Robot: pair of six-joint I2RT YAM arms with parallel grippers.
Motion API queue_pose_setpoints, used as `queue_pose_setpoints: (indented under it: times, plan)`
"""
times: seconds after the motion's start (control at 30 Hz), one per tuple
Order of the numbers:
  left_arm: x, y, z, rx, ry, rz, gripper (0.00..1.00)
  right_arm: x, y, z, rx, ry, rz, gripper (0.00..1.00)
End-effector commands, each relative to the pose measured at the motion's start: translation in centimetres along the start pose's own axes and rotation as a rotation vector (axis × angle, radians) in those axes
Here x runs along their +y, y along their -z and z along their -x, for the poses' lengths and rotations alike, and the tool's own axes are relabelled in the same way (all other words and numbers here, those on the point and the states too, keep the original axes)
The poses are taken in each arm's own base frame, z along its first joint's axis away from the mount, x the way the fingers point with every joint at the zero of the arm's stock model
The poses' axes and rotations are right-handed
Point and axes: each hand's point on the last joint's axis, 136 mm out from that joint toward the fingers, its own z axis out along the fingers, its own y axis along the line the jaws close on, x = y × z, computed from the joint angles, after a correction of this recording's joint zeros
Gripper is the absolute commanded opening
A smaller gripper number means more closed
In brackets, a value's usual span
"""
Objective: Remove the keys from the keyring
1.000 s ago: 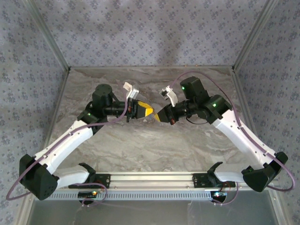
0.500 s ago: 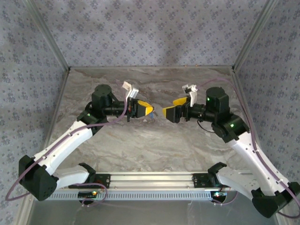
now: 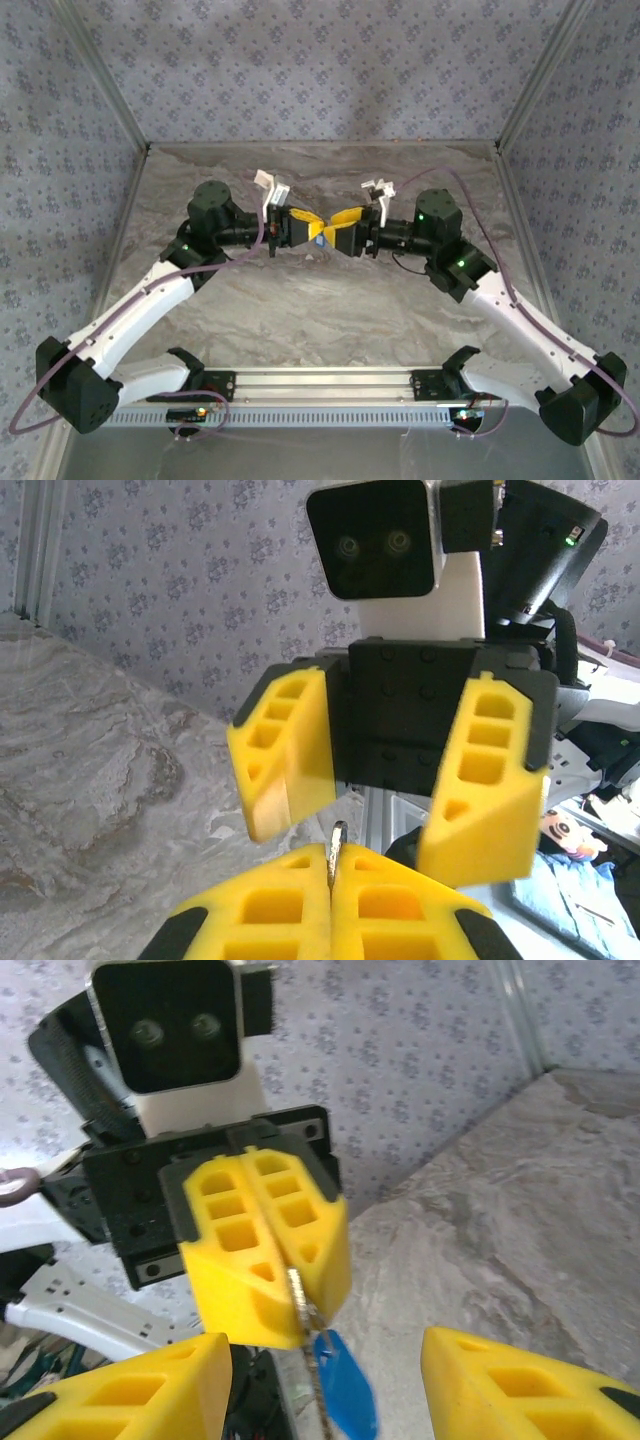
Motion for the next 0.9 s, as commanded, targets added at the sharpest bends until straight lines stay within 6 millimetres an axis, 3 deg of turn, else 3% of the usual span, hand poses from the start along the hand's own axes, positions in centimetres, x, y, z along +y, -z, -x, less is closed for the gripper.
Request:
queue_pose_setpoints:
  times: [0.0, 0.17, 0.3, 0.43, 0.53, 0.6, 0.67, 0.73, 0.87]
  plan:
    - [-1.0, 0.3, 1.0, -0.033, -0.035, -0.015, 0.02, 2.0, -0.4, 0.5, 0.0, 0.055, 0.09, 0.51]
    - [-1.1, 0.4, 1.1, -0.038, -0.036, -0.013, 0.02, 2.3, -0.9, 0.0, 0.031, 0.045, 0.115, 0.4]
    - [-1.1, 0.4, 1.1, -0.041, -0.037, -0.01, 0.02, 2.3, -1.0, 0.4, 0.022, 0.05, 0.111, 0.22]
    - [-1.1, 0.5, 1.0, -0.038, -0.034, -0.008, 0.03, 2.5, -0.8, 1.0, 0.002, 0.066, 0.103, 0.14]
    - [-1.0, 0.6, 0.9, -0.04, -0.039, 0.004, 0.05, 2.7, -0.6, 1.1, 0.006, 0.08, 0.107, 0.03]
    - [-0.9, 0.8, 0.8, -0.045, -0.043, 0.016, 0.1, 2.8, -0.6, 1.0, 0.015, 0.084, 0.103, 0.0]
    - [-0.6, 1.1, 0.9, -0.055, -0.041, 0.036, 0.2, 2.6, -0.5, 0.8, 0.03, 0.083, 0.094, 0.0]
    - [-0.3, 1.5, 1.1, -0.069, -0.043, 0.057, 0.38, 2.6, -0.5, 0.5, 0.049, 0.079, 0.089, 0.0]
    - [-0.6, 2.0, 1.5, -0.081, -0.057, 0.061, 0.41, 2.6, -0.8, -0.3, 0.099, 0.06, 0.102, 0.0]
